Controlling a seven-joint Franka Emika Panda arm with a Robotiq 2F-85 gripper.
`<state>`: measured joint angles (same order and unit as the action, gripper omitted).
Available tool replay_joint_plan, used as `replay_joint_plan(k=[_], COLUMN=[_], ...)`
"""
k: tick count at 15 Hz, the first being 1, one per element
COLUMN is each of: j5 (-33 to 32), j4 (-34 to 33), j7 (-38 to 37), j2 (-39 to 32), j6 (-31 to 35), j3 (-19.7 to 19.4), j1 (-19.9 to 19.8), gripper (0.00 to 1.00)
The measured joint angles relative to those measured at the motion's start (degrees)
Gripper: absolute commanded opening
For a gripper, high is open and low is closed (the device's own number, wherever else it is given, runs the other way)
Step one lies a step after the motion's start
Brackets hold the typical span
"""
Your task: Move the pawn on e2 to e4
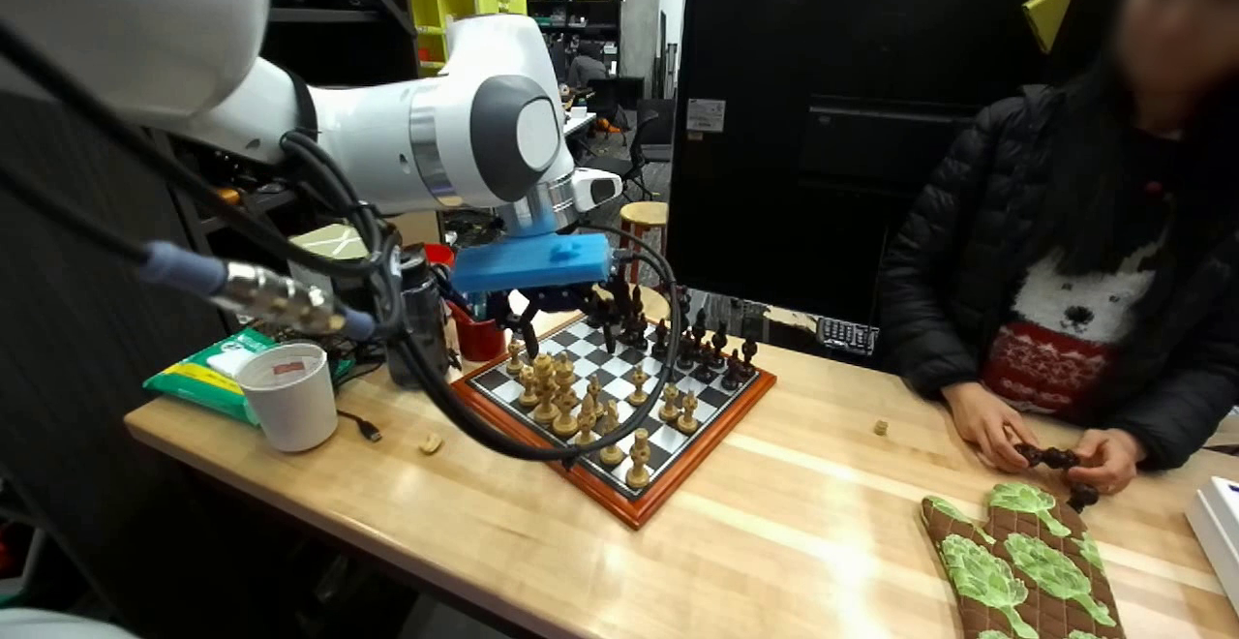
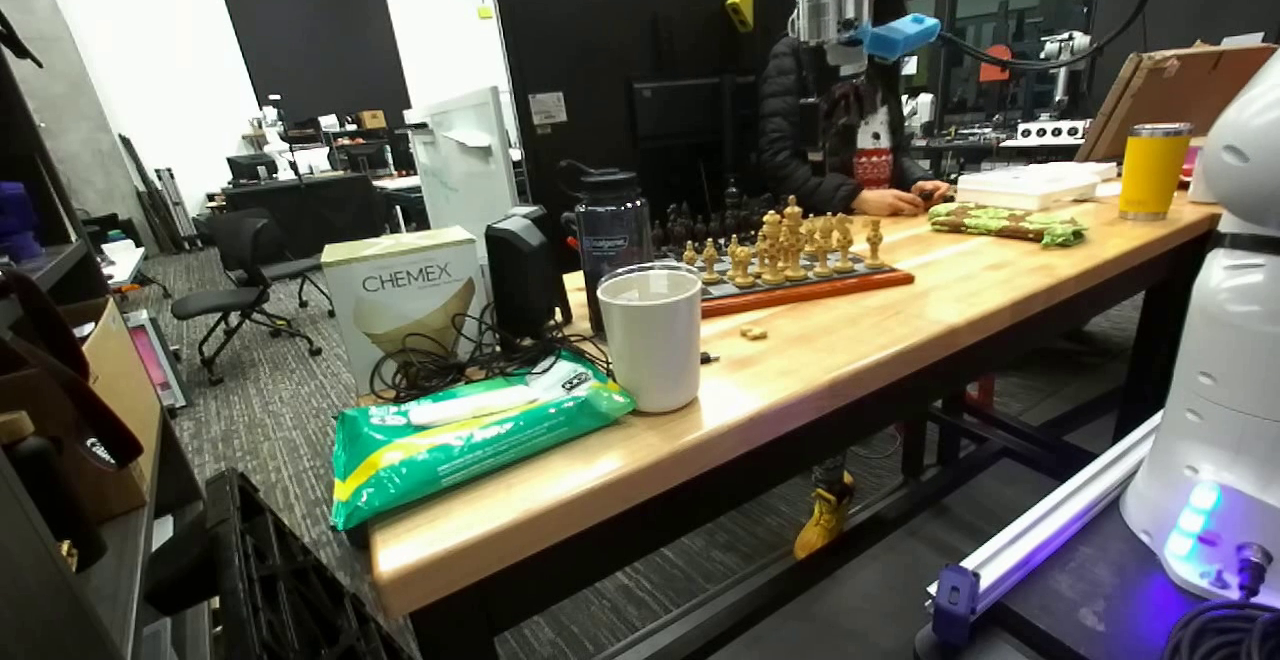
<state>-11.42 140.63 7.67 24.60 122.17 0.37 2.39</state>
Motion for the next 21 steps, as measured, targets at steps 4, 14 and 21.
replay_joint_plan(k=[4,14,21], j5=[1.52,2.47,2.31], j4=[-5.46,-11.63,-11.47], j7=[-2.3,-18.85,-20.79], j2=[-5.87,-15.35,-15.93], j6=[-0.49,4.78,5.8], j3=[0.01,0.8,0.9], j1=[-0.23,-0.37,-0.58], gripper=[1.0,1.0,1.0])
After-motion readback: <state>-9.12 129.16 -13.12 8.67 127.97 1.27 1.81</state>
